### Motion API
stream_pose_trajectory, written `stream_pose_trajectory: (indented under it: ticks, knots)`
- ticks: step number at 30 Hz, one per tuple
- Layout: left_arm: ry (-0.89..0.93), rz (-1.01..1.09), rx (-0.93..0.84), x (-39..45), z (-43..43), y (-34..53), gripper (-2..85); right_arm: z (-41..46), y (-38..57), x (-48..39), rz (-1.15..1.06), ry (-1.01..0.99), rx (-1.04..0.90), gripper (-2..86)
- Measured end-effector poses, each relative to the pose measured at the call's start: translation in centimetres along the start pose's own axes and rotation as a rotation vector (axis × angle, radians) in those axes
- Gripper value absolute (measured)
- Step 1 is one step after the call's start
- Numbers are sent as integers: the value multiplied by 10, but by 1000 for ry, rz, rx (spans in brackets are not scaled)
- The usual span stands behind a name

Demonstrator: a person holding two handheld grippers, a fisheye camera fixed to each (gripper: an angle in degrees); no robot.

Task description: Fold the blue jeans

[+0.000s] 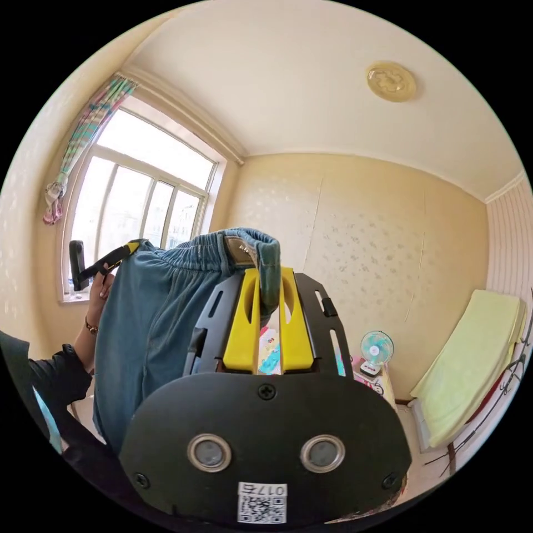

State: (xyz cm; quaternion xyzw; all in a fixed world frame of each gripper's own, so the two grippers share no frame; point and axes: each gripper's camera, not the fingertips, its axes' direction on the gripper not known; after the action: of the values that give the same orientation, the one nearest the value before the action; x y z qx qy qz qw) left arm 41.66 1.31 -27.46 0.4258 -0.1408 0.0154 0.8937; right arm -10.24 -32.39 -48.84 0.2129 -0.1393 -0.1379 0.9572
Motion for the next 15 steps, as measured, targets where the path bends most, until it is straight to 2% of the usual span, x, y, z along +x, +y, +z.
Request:
stream_pose_trajectory:
  ticks: [4,6,10,13,15]
  knots:
    - [-52,-64,-158,-61,91,39,33,134,11,22,-51,21,-277,35]
    - [-85,-83,-256,-90,147,55,33,240,20,46,-59,56,-458,36]
    - [-193,-144,-518,-177,322,88,38,392,25,102,53,180,-534,49]
    - [-155,-96,-676,-240,430,126,48,483,63,159,294,223,-484,85]
    - [-163,-164,-787,-277,471,166,51,544,134,192,494,194,-539,126]
